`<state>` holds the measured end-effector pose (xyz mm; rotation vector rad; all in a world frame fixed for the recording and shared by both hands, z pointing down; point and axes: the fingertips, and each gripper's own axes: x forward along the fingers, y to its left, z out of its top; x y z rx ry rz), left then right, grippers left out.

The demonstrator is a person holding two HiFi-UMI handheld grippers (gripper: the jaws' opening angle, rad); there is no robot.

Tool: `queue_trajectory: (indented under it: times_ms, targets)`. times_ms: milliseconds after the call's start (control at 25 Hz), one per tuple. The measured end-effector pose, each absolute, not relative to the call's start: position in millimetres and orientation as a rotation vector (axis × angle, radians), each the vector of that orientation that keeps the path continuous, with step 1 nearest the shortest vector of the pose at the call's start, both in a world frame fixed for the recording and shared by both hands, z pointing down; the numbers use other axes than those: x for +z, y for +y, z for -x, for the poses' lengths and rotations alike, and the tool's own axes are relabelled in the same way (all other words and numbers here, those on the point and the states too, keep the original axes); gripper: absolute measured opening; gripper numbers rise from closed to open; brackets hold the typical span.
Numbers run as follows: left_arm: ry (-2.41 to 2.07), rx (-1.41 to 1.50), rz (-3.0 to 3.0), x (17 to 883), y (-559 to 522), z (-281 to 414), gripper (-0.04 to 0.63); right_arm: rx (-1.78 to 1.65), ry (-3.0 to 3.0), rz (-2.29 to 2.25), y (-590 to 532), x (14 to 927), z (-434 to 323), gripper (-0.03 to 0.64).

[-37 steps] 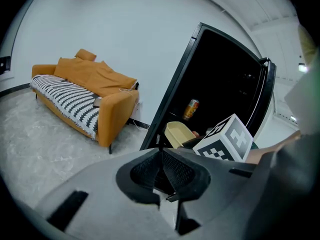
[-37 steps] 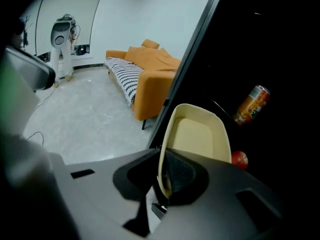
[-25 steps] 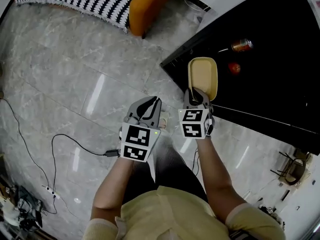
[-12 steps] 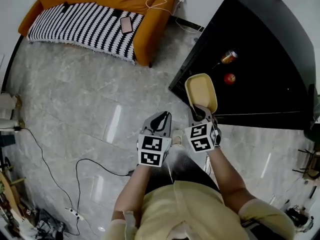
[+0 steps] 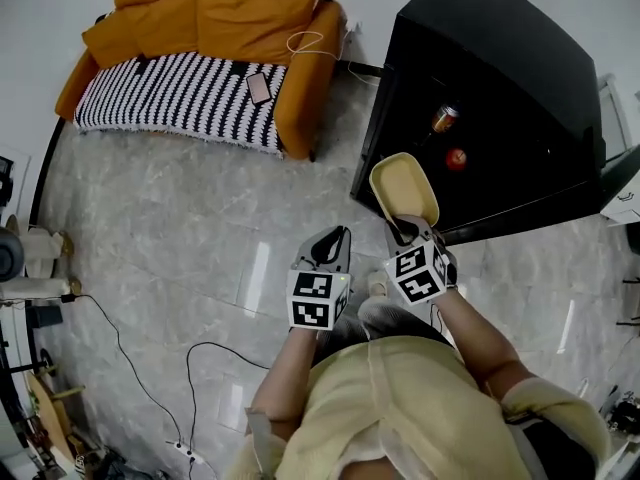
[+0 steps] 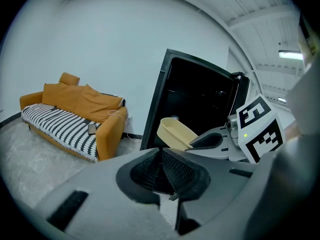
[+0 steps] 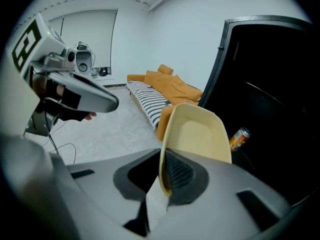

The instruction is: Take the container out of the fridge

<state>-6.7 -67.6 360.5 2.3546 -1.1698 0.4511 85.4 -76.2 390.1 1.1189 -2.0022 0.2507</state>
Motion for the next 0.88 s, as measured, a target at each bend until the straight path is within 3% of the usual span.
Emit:
queue_trajectory:
  times_ms: [880]
  targets:
    - [-1.302,0.327,-2.413,296,-58,35,0.04,0.488,-2.306,-1.188,-47,308,-67,0.043]
